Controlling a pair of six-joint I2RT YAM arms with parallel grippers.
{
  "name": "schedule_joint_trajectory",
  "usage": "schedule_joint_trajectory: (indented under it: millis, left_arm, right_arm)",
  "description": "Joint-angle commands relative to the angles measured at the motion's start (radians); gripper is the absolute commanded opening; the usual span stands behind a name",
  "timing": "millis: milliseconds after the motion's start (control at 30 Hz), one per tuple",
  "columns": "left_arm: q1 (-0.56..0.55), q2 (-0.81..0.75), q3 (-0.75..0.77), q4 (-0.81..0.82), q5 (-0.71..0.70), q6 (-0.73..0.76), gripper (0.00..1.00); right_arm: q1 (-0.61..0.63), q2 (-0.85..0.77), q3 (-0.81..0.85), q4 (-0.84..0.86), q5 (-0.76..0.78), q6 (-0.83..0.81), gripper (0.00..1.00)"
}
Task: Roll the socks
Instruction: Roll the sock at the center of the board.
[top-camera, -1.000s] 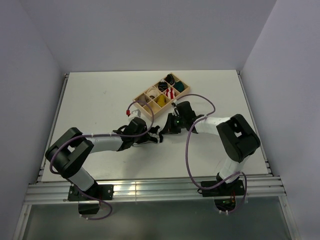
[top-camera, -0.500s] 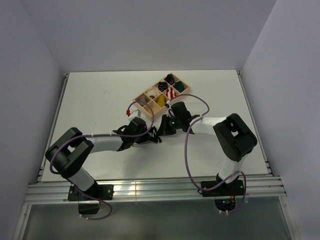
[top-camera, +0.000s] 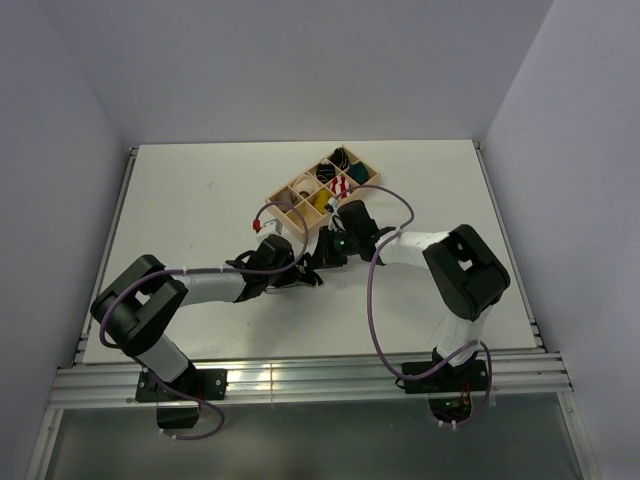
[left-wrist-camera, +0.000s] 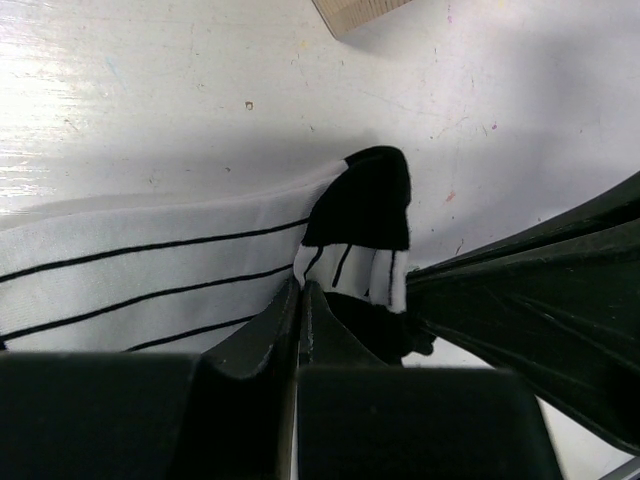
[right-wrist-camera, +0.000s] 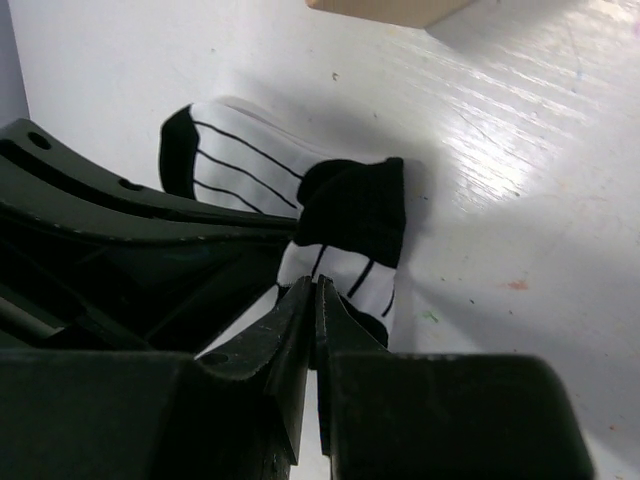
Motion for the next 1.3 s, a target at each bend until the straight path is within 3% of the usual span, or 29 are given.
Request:
schedule_joint_trajectory:
  millis: [0, 1000, 1167, 1267]
  left_arm:
    - [-0.003, 0.028, 0.008, -0.044, 0.025, 0.024, 0.05]
    - [-0.001, 0.015, -0.003, -0.024, 0.038, 0.015, 0.06]
    - [-0.001, -0.018, -0.023, -0.018, 0.032, 0.010, 0.11]
    - [-0.001, -0.061, -0.046, -0.014, 0.025, 0.001, 0.20]
  right_arm:
    - [0.017, 0.017, 0.050, 0.026, -0.007, 0.006, 0.13]
    - [0.040, 0.116, 0.087, 0.059, 0.013, 0.062, 0.13]
    - [0.041, 0.143, 0.076, 0.075, 0.014, 0.084, 0.13]
    - [0.041, 0.147, 0.072, 0.080, 0.007, 0.093, 0.13]
